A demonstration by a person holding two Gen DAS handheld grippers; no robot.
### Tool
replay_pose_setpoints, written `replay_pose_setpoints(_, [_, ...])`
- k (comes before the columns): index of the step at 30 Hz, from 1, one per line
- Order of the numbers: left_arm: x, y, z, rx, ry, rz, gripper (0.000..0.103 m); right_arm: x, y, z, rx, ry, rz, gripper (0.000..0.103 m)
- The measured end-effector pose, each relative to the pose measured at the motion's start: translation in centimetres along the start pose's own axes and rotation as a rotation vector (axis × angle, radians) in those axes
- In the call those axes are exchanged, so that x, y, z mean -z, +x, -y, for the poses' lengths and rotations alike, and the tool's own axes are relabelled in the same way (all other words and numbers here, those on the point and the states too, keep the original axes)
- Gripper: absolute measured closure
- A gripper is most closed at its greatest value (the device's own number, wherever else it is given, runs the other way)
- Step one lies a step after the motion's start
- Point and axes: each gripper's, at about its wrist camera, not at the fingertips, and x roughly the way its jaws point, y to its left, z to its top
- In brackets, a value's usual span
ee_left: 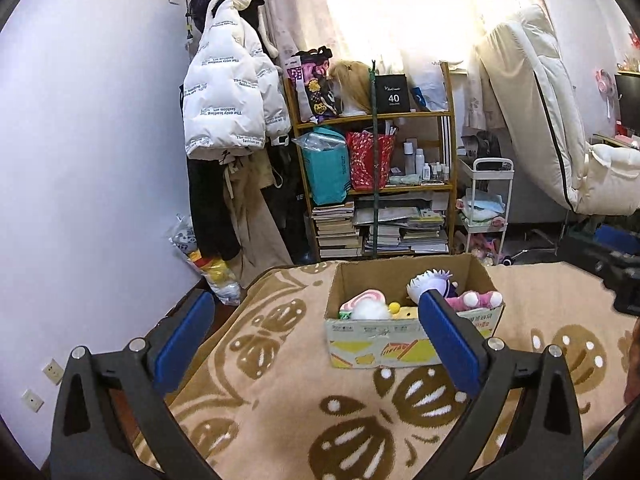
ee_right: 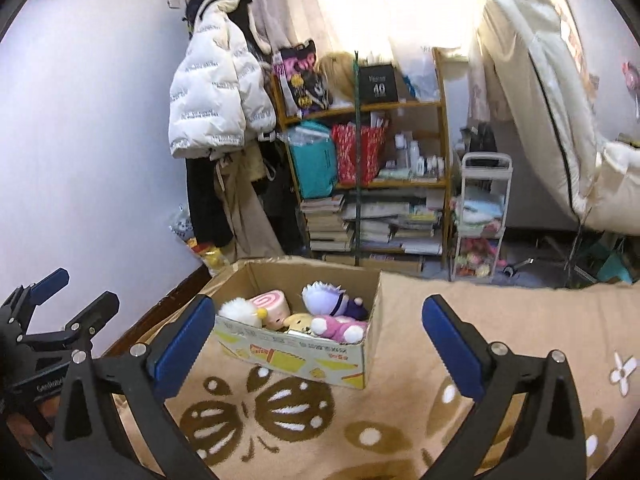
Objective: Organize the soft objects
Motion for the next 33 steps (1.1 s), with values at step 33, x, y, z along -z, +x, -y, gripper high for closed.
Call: replay_pose_setpoints(33, [3.0,0.8,-1.7,-0.044,-0.038,-0.045,0.002,2.4,0.2,1.3,0.112,-0.02,-0.011,0.0])
